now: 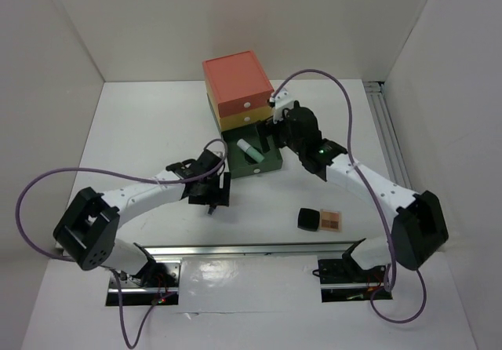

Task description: Organize the makeup

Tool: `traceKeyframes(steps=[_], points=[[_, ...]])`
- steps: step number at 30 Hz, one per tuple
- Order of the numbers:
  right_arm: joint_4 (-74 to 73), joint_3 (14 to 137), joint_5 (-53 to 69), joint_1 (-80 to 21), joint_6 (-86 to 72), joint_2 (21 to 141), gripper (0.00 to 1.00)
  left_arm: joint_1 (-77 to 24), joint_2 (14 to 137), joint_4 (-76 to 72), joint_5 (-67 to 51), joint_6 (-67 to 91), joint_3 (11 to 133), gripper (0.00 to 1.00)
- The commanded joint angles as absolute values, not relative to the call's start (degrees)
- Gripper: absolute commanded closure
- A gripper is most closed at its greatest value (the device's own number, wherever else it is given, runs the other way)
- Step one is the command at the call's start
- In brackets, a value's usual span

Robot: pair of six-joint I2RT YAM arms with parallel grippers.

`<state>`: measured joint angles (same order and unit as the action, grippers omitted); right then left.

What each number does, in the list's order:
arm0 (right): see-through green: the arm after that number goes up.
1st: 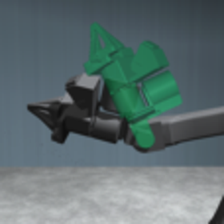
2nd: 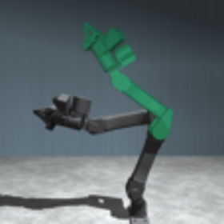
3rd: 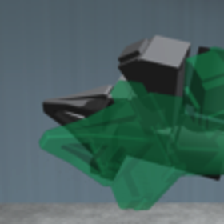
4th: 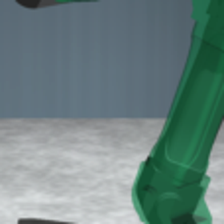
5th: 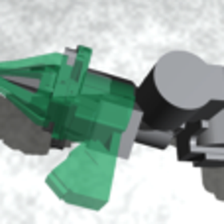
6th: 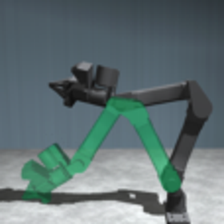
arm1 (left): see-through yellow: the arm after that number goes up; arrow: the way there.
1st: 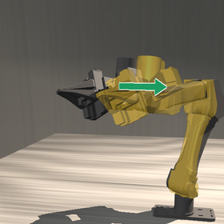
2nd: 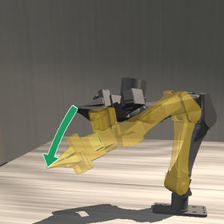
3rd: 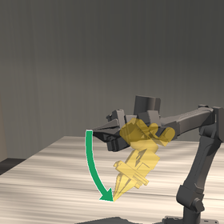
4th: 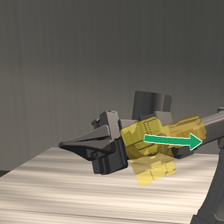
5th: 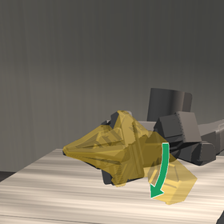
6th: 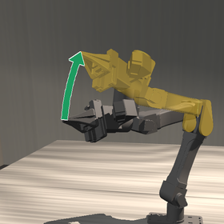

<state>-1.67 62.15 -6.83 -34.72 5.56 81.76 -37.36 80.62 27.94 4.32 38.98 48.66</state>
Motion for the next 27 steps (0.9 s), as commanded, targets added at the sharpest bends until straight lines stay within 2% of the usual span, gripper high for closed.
traceKeyframes(steps=[1,6,7,12,13,15,17,20,27], points=[[-3.42,57.84,-8.35,-34.37,0.98,76.92,0.00,-37.71,84.44,26.63,7.29,37.97,51.06,0.11],[-5.35,53.36,-7.65,-34.37,-0.44,69.62,0.00,-38.76,90.26,25.93,11.68,39.63,52.64,0.14],[-6.06,53.35,-7.65,-34.37,-1.22,68.91,0.00,-38.76,91.05,25.93,12.47,39.64,52.65,0.18],[-8.17,50.72,-5.71,-34.37,-2.28,64.52,0.00,-38.76,94.21,24.70,14.94,40.43,54.31,0.24],[-8.17,50.71,-5.71,-34.37,-2.29,64.51,0.00,-38.76,95.09,24.70,14.94,40.43,54.32,0.28],[-9.05,50.19,-5.71,-34.37,-2.81,63.81,0.00,-38.76,96.41,24.70,14.94,39.73,55.81,0.52],[-9.58,50.19,-7.63,-34.37,-2.81,63.19,0.00,-38.76,97.03,24.70,14.25,39.20,57.73,0.80],[-9.58,49.57,-10.62,-34.37,-3.34,63.19,0.00,-39.81,97.65,25.39,13.54,38.68,60.37,0.97],[-8.88,47.46,-15.81,-34.37,-5.80,59.86,0.00,-44.11,89.40,32.43,15.56,38.15,63.90,0.97]])
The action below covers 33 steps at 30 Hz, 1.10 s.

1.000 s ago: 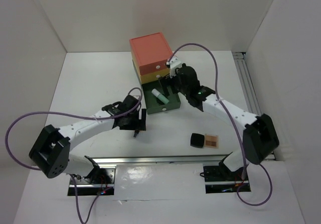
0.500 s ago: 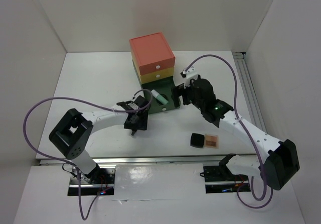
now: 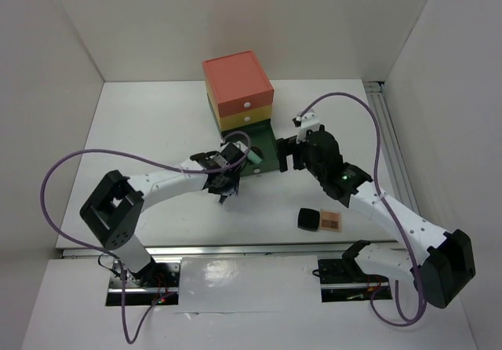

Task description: Organize the makeup

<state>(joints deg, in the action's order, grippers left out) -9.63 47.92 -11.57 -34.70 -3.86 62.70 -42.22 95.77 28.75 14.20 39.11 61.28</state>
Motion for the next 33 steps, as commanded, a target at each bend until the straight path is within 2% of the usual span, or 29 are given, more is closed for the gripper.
traceKeyframes(steps=[1,6,10,14,19,24,26,27,28,29,31,33], points=[[-8.88,46.94,-16.86,-34.37,-6.41,59.85,0.00,-44.64,87.82,32.43,14.69,38.14,63.90,0.97],[-10.63,45.09,-24.84,-33.31,-11.77,58.36,0.00,-44.65,84.64,29.63,11.34,34.10,67.40,0.92],[-14.23,44.57,-31.98,-32.78,-17.21,58.36,0.00,-44.65,92.62,29.62,13.17,32.43,79.06,0.92],[-17.65,44.56,-37.78,-32.26,-23.80,55.99,0.00,-43.42,105.95,32.69,15.37,31.64,90.86,0.92],[-20.65,44.56,-37.09,-32.26,-26.36,53.97,0.00,-40.09,115.02,32.70,14.77,31.03,100.79,0.89],[-27.83,45.26,-36.48,-32.26,-30.66,53.96,0.00,-38.14,120.14,32.70,10.29,31.03,106.52,0.70],[-30.75,45.79,-35.78,-32.26,-33.91,53.96,0.00,-38.14,120.15,32.70,9.76,30.50,107.14,0.48],[-33.28,45.79,-34.99,-32.26,-34.88,53.96,0.00,-38.14,120.76,32.70,9.76,30.50,107.14,0.43],[-34.27,45.79,-34.20,-32.26,-36.28,53.96,0.00,-38.14,120.76,32.70,9.76,29.80,107.14,0.42],[-35.23,45.09,-33.23,-32.26,-37.43,53.96,0.00,-38.14,120.76,32.70,9.76,29.79,107.66,0.37],[-35.95,43.70,-31.39,-32.26,-38.58,53.35,0.00,-38.14,121.29,32.70,9.23,29.79,107.67,0.34],[-36.74,42.99,-29.01,-32.26,-39.20,52.82,0.00,-38.14,121.29,32.17,8.71,30.50,107.67,0.24]])
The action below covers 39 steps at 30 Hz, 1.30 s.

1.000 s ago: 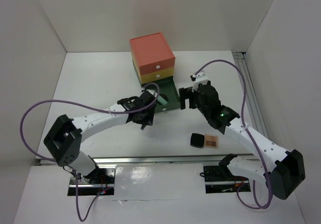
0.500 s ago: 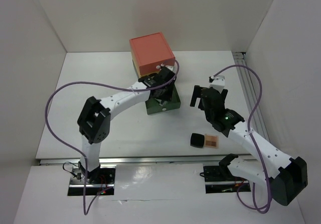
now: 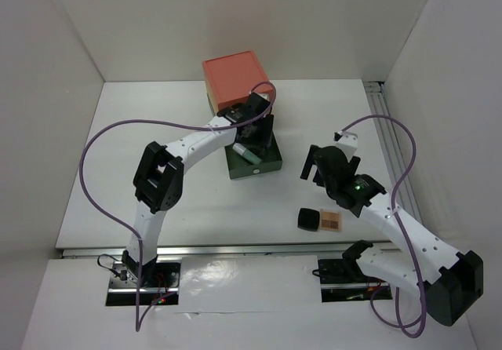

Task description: Organize the makeup

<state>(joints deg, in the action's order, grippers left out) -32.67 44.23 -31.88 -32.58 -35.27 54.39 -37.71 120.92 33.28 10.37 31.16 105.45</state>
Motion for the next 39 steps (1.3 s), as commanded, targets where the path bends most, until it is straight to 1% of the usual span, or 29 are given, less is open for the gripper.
traceKeyframes(steps=[1,2,4,8,10,13,15,16,17,18,19,21,23,26,28,32,36,39], points=[[-36.74,42.37,-27.96,-32.26,-39.20,52.13,0.00,-38.14,121.29,32.17,8.70,30.50,108.19,0.22],[-37.35,42.36,-26.73,-32.26,-39.98,51.60,0.00,-38.14,120.77,32.17,8.09,30.50,108.19,0.20],[-37.35,41.05,-25.23,-32.26,-39.99,50.90,0.00,-38.14,120.15,32.17,7.48,30.50,108.19,0.11],[-38.75,40.52,-19.96,-32.26,-39.99,50.89,0.00,-38.14,116.99,32.17,6.68,29.97,105.83,0.09],[-38.76,39.12,-17.67,-32.26,-40.69,53.25,0.00,-38.67,113.23,31.64,6.68,29.97,103.12,0.08],[-39.46,38.32,-18.80,-34.97,-43.15,56.93,0.00,-40.51,108.47,30.94,8.61,28.83,98.64,0.07],[-39.99,37.71,-20.03,-36.99,-45.77,59.40,0.00,-41.74,102.59,29.80,9.93,28.83,95.29,0.05],[-39.99,37.71,-20.91,-37.00,-46.57,60.11,0.00,-41.75,100.48,29.79,9.93,28.83,91.18,0.05],[-39.99,37.71,-20.92,-37.79,-47.54,60.64,0.00,-41.75,95.85,28.92,9.15,28.83,88.88,0.03],[-39.99,37.10,-20.92,-38.49,-48.07,60.64,0.00,-42.27,93.45,28.39,9.14,29.52,86.42,0.00],[-39.47,37.09,-21.44,-38.50,-48.77,61.25,0.00,-42.28,91.08,27.87,8.44,29.53,81.61,0.00],[-39.46,36.57,-21.45,-38.50,-49.30,61.78,0.00,-42.80,84.42,27.86,8.44,30.93,77.02,0.00],[-39.46,35.87,-21.45,-39.11,-49.92,62.31,0.00,-42.80,80.26,28.47,9.49,32.16,71.23,0.00],[-39.46,34.46,-20.13,-39.11,-50.62,62.31,0.00,-43.33,73.14,31.45,13.44,34.45,65.68,0.00],[-39.46,33.84,-19.51,-39.64,-52.38,62.84,0.00,-43.33,69.37,33.13,15.81,36.46,63.73,0.00],[-38.59,32.09,-19.51,-39.64,-53.26,62.84,0.00,-43.33,65.23,34.37,16.35,38.50,59.69,0.00],[-35.87,30.86,-16.53,-40.17,-53.26,63.89,0.00,-43.33,64.69,34.37,16.87,39.11,59.15,0.00],[-35.86,30.23,-17.22,-40.69,-53.79,65.03,0.00,-43.33,64.69,34.98,17.40,39.11,59.15,0.00]])
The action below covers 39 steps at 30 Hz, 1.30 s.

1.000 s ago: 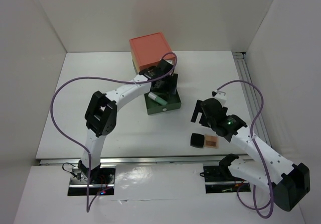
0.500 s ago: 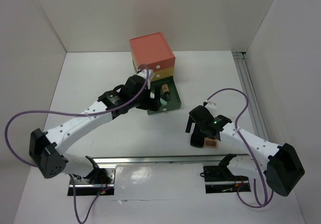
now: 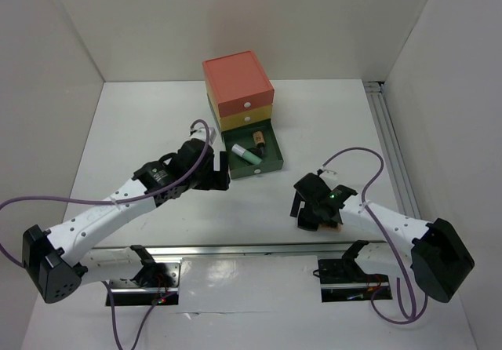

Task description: Organize the makeup

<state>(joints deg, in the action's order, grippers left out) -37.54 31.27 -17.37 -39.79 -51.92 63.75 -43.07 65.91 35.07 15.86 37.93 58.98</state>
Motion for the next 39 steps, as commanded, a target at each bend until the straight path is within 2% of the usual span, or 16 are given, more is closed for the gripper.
traceKeyframes(steps=[1,8,13,16,18,19,22,27,34,39], points=[[-35.86,30.23,-17.23,-40.69,-53.79,65.04,0.00,-43.33,64.69,34.98,17.92,39.11,59.15,0.00],[-32.96,30.84,-19.15,-42.97,-54.31,66.88,0.00,-43.33,65.21,35.51,18.46,39.11,59.15,0.00],[-34.27,32.51,-22.41,-46.23,-56.59,70.21,0.08,-43.33,63.28,36.04,19.51,40.17,58.54,0.00],[-34.80,34.01,-24.34,-47.64,-57.39,72.06,0.09,-43.33,61.97,36.56,19.51,40.69,58.01,0.00],[-34.80,34.63,-24.87,-49.21,-58.01,72.77,0.13,-43.33,61.35,36.56,19.51,40.69,57.39,0.00],[-34.80,34.63,-24.87,-49.22,-58.01,73.30,0.19,-43.33,60.83,36.56,20.03,40.69,57.39,0.00],[-34.19,35.24,-25.40,-49.83,-58.54,73.83,0.23,-43.33,59.77,37.09,20.04,41.22,56.87,0.00],[-32.18,38.13,-27.33,-50.36,-56.09,73.21,0.46,-43.33,58.45,37.62,21.18,41.75,56.34,0.00],[-22.34,52.52,-33.04,-50.36,-37.57,75.84,0.48,-43.33,57.30,38.14,21.18,42.88,54.67,0.00],[-12.58,64.23,-32.98,-48.53,-26.65,87.50,0.48,-43.33,57.30,39.20,21.18,43.42,54.14,0.00]])
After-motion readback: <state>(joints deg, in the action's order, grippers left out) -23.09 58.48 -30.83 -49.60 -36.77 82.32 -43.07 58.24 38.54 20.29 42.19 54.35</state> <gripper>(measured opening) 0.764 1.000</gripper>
